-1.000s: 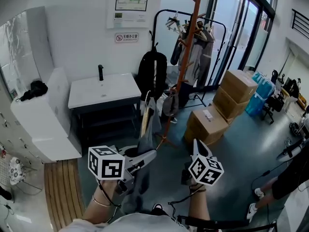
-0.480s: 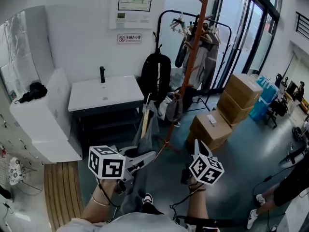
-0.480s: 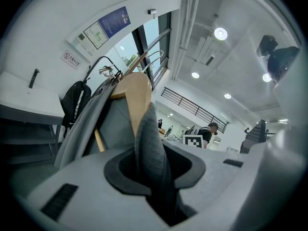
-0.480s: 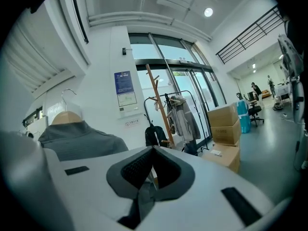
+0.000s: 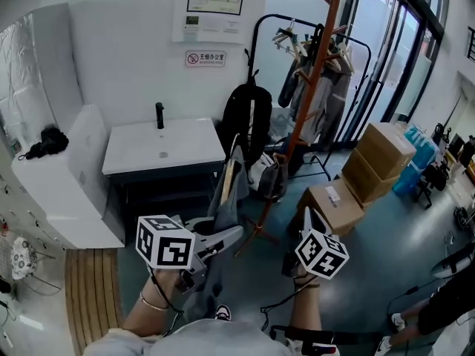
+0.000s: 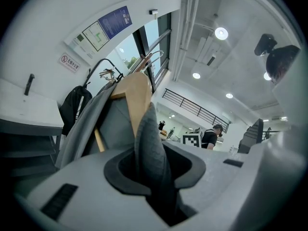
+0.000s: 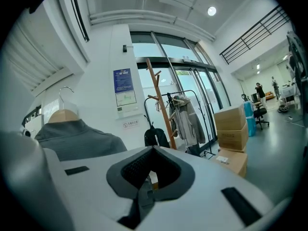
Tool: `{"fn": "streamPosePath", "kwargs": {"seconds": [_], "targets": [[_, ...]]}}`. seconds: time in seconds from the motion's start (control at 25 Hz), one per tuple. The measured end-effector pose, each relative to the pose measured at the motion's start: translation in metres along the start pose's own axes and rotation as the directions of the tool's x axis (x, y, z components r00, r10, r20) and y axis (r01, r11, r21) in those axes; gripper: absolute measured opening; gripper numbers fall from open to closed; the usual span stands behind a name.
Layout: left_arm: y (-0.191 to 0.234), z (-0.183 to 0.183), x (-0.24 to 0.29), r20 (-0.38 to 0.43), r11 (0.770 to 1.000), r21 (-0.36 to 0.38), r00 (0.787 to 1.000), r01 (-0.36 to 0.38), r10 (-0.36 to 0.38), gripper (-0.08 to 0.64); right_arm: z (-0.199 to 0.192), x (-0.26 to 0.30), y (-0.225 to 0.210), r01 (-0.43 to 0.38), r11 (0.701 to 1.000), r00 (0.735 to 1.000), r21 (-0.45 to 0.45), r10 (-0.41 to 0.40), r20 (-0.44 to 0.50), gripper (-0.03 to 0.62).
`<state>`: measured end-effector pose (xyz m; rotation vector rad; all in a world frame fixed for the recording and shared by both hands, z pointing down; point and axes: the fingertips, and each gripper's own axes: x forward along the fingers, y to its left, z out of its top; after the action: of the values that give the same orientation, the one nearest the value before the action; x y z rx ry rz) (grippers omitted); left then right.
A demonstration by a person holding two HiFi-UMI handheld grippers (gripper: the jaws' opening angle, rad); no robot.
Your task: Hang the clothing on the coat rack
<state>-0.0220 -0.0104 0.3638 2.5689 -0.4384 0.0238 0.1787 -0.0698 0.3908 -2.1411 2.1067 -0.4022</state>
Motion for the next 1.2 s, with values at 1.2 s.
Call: {"fn": "streamPosePath", "kwargs": {"seconds": [1.2], "targets": [[0.108, 0.093, 0.100, 0.075, 0.998, 0.007, 0.996, -0.056, 0.055, 0.097, 0.007, 0.170, -0.071, -0.026, 0.998, 0.998, 0.059, 0.029, -0.049, 0.023]]}}
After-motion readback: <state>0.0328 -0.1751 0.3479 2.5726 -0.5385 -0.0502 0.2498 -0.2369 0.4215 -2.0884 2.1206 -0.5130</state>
